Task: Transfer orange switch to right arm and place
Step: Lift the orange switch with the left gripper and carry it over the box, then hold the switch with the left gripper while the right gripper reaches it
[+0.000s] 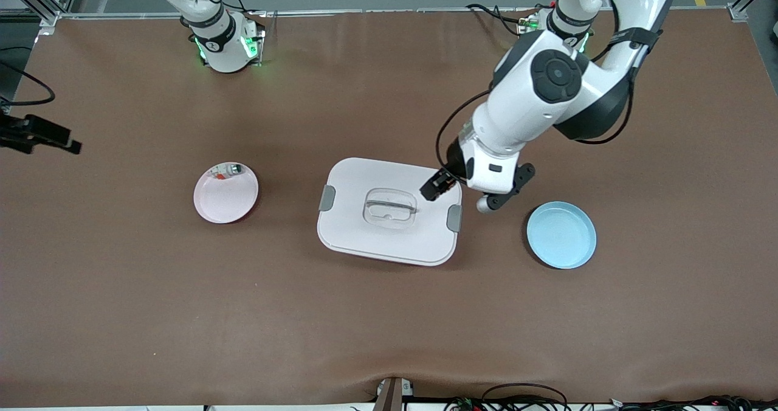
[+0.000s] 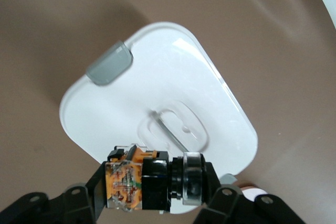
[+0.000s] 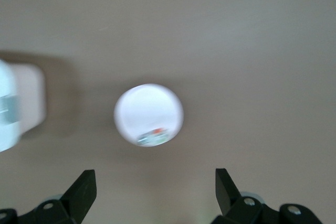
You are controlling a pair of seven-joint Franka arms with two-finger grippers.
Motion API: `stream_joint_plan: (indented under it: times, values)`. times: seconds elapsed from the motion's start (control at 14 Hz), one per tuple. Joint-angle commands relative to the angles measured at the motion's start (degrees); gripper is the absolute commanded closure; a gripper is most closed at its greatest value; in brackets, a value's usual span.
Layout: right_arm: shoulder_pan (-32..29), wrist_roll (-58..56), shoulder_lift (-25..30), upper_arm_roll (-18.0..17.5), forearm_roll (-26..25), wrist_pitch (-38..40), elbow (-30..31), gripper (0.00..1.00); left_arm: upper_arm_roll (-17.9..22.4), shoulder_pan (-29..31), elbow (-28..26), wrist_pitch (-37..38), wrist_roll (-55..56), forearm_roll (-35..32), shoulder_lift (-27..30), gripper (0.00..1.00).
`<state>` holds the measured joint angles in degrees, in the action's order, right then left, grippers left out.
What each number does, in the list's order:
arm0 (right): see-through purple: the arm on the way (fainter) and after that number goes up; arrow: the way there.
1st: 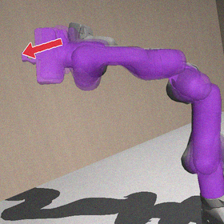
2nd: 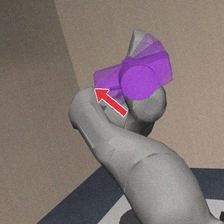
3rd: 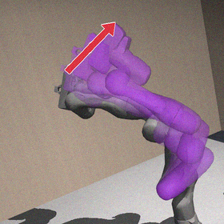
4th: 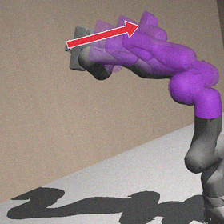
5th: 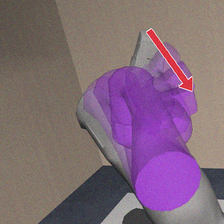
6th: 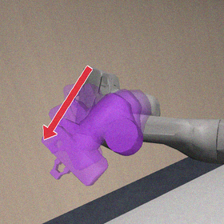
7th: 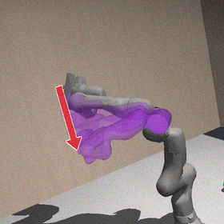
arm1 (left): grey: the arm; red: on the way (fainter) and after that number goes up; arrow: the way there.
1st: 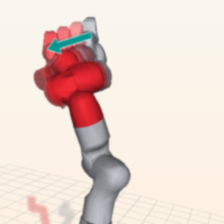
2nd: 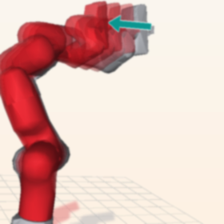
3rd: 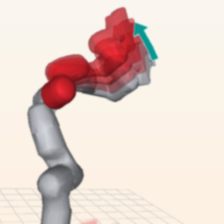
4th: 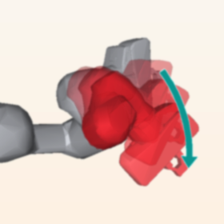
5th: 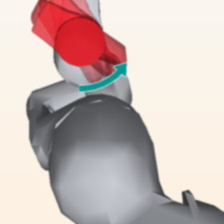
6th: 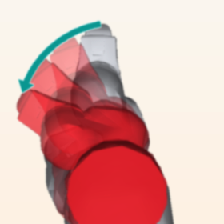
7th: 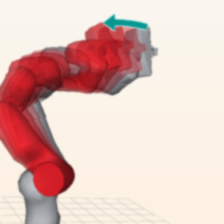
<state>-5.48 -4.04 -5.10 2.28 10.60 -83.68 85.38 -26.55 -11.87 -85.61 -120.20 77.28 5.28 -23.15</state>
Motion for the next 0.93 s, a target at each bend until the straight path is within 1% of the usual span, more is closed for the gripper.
stream_joint_plan:
  times: [0.0, 0.07, 0.14, 0.21, 0.29, 0.36, 0.43, 0.5, 0.64, 0.71, 0.79, 0.86]
  values:
    - [-0.8, 0.0, 2.7, -0.6, 6.4, -2.6, 6.4, 0.0, 0.1, -3.3, 5.1, 0.9, 10.7, 0.9, -2.2, 1.0]
    - [-0.8, -0.2, 3.8, -0.6, 9.2, -4.5, 9.7, 0.0, 0.2, -4.2, 5.4, 0.7, 15.5, 0.9, -2.5, 1.0]
    - [-0.7, -0.2, 5.3, -0.5, 14.1, -7.0, 13.2, 0.0, 0.2, -4.7, 5.8, 0.7, 18.4, 0.9, -2.5, 1.0]
    - [-0.6, -0.2, 6.4, -0.6, 17.2, -9.1, 16.5, 0.0, 0.1, -5.5, 5.9, 0.7, 20.6, 0.9, -2.5, 1.0]
    - [-0.3, -0.2, 7.9, -0.8, 18.9, -11.7, 19.8, 0.0, 0.0, -5.9, 6.1, 0.7, 23.1, 1.0, -2.5, 1.0]
    - [0.1, -0.1, 9.7, -0.9, 22.1, -14.8, 23.8, 0.0, 0.0, -6.7, 6.4, 0.7, 25.4, 1.4, -2.6, 1.0]
    - [1.1, -0.2, 12.1, -0.9, 25.7, -18.0, 28.0, 0.0, 0.0, -7.1, 6.9, 0.7, 27.6, 2.4, -2.6, 1.0]
    - [2.7, -0.2, 14.0, -1.0, 28.2, -21.7, 31.8, 0.0, 0.0, -7.2, 7.2, 0.7, 29.1, 4.2, -2.7, 1.0]
    - [7.7, -0.2, 15.7, -1.0, 33.7, -26.9, 35.6, 0.0, 0.0, -7.7, 8.0, 0.7, 30.9, 7.5, -2.8, 1.0]
    - [9.8, -0.5, 15.6, -1.0, 38.0, -29.4, 36.6, 0.0, 0.0, -7.8, 8.1, 0.7, 32.0, 8.5, -2.8, 1.0]
    - [12.7, -0.6, 15.6, -1.0, 40.9, -31.8, 36.8, 0.0, -0.1, -8.0, 8.6, 0.7, 32.8, 9.0, -2.9, 1.0]
    - [15.6, -0.2, 15.5, -1.0, 41.5, -34.4, 36.8, 0.0, 0.0, -9.0, 8.9, 0.7, 33.3, 9.5, -2.9, 1.0]
